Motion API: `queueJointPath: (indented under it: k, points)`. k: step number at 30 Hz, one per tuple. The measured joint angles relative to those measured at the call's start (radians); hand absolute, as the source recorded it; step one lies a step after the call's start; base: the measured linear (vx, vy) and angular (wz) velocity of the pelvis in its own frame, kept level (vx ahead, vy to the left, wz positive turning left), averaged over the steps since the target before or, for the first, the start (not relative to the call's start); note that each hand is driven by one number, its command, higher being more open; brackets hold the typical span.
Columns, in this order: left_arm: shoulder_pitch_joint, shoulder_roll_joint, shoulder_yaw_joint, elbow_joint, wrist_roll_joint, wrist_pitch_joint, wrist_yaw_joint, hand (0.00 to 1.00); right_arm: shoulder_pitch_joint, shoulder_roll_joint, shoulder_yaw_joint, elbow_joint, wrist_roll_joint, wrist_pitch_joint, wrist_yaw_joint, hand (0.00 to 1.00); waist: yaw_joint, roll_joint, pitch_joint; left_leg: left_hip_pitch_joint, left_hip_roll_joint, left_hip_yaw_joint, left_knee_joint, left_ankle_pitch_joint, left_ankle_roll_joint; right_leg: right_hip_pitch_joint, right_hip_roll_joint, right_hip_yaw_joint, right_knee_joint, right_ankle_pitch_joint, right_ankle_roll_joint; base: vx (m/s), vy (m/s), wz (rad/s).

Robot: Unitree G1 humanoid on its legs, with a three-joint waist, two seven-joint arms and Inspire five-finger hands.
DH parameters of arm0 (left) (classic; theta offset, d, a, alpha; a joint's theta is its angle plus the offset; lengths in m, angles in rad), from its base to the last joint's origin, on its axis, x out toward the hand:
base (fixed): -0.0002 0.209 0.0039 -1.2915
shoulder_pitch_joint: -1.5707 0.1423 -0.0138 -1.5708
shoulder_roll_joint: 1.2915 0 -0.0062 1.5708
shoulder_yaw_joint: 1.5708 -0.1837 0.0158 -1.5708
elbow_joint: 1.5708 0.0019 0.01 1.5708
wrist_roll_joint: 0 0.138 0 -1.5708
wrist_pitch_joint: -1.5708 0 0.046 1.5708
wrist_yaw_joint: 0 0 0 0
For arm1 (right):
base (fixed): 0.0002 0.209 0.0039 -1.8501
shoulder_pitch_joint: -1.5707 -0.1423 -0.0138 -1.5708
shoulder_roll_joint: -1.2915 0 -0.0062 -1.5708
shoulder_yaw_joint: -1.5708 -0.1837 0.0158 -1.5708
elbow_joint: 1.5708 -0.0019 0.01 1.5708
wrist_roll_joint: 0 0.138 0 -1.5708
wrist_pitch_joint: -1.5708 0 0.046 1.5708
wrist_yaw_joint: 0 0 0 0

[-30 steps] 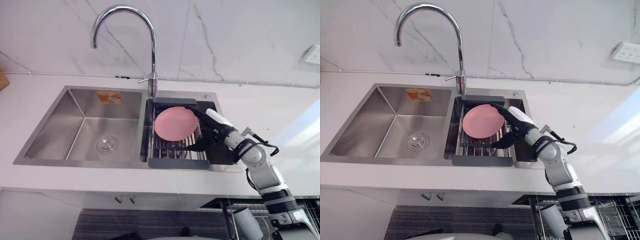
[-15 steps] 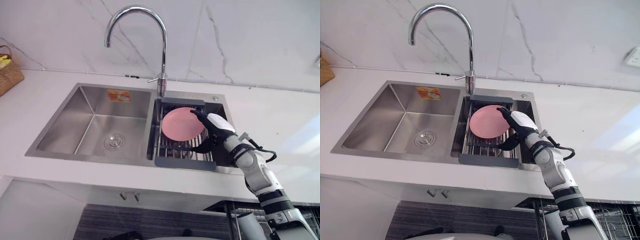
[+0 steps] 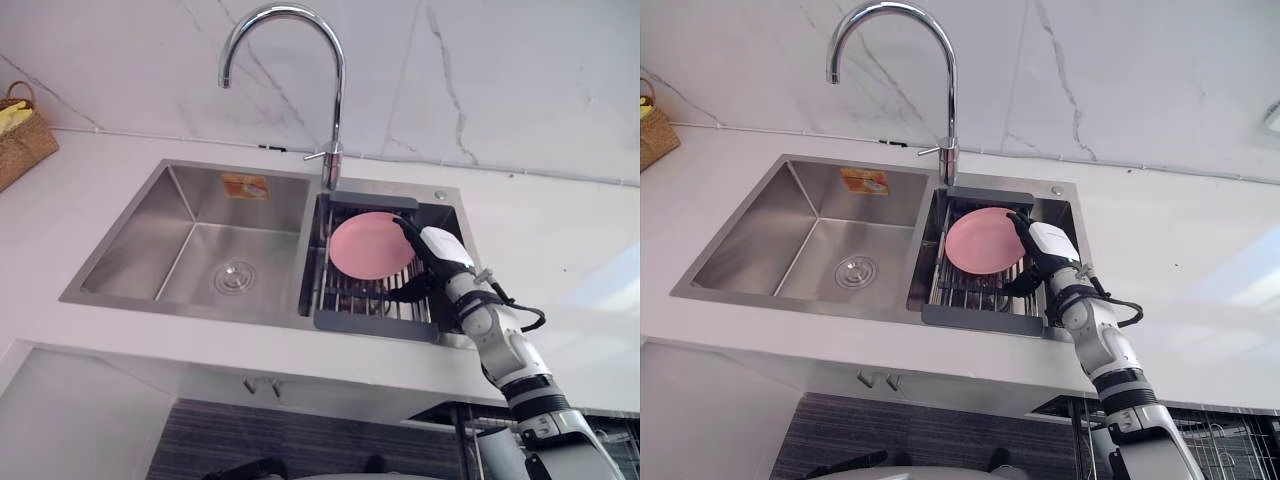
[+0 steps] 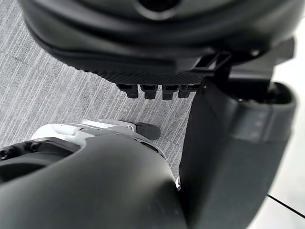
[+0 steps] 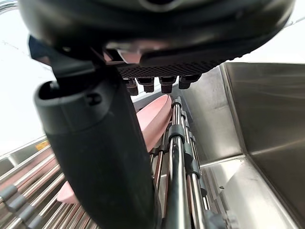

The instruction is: Walk over to the sink, pick up the cup, carry it to the dishwasher, place the cup inside the dishwasher, then close the dishwasher door

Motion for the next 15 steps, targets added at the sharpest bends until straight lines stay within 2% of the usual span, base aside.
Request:
queueJointPath:
  k: [10, 15]
  points:
    - [0.000, -0.002, 0.000, -0.010, 0.000, -0.002, -0.006, 1.00, -0.036, 0.018, 0.003, 0.077, 0.001, 0.010, -0.140, 1.00, 0.008, 0.004, 0.005, -0.008, -0.002, -0.020, 0.000, 0.008, 0.000, 0.003, -0.002, -0.020, 0.000, 0.000, 0.000, -0.02, -0.002, 0.06]
    - [0.000, -0.005, 0.001, -0.013, 0.021, -0.004, -0.020, 1.00, -0.038, 0.018, 0.003, 0.079, 0.001, -0.026, -0.189, 1.00, 0.014, 0.008, 0.008, -0.009, -0.004, -0.029, -0.001, 0.010, 0.000, 0.009, -0.004, -0.031, 0.000, 0.000, 0.000, -0.01, 0.003, 0.05]
